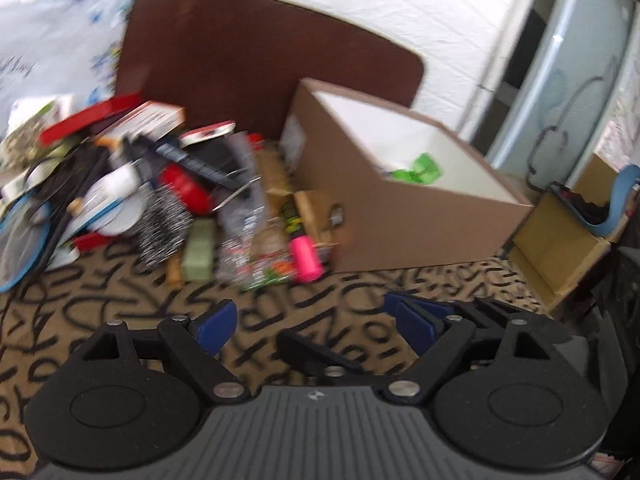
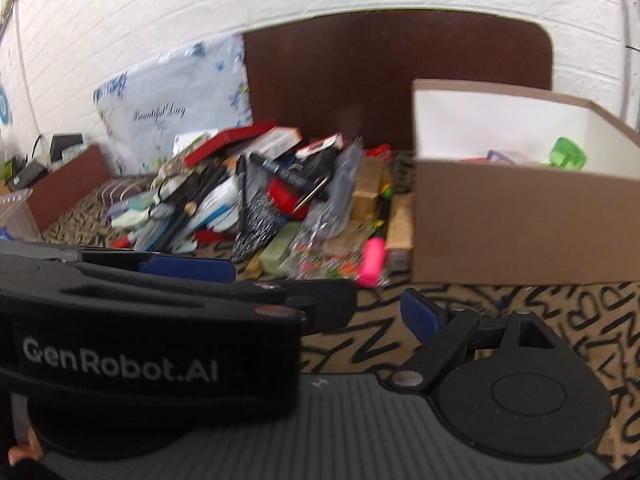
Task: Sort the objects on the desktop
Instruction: 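Withdraw the left tool from the cardboard box toward the pile, then grasp the small wooden block with the left tool while the right tool grasps the green soap box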
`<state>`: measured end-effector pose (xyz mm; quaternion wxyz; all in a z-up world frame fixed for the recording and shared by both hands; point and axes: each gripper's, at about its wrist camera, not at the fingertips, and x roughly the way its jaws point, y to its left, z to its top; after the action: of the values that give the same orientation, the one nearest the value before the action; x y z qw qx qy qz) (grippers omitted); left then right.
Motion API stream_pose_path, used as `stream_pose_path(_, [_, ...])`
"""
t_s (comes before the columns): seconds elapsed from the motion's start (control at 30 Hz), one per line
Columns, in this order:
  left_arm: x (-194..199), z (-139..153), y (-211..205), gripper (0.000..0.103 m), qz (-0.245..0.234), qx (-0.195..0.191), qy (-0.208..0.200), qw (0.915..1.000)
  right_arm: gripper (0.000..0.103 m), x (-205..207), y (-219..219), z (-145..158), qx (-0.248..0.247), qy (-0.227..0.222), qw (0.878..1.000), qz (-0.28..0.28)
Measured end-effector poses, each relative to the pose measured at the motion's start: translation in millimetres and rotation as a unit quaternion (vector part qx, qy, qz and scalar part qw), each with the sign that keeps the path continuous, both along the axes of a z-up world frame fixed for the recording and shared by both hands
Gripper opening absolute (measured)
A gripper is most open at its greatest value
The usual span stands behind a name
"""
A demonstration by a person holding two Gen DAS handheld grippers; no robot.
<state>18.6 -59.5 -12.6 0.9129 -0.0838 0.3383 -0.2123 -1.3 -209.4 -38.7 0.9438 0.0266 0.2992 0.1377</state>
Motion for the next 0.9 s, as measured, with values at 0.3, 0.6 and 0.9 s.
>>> stream_pose_path(0.3, [28.4, -19.1, 33.3, 0.076, 0.047, -0.001, 0.017, 0.9987, 0.086, 16.3, 10.7, -21.4, -0.022, 0.004, 1.0, -0.001])
stream_pose_path(0.6, [68.2, -44.2, 56.2, 0.029, 0.064, 0.001, 0.055, 0.9965, 0.064, 38.2, 39.4, -34.0, -0.037, -0.001, 0.998, 0.048])
stream_pose_path(0.9, [85.4, -56.8, 67.5, 0.021, 0.077, -0.012, 0.061, 0.9951, 0.036, 57.2, 45.6, -28.5, -0.047, -0.028, 0.998, 0.041])
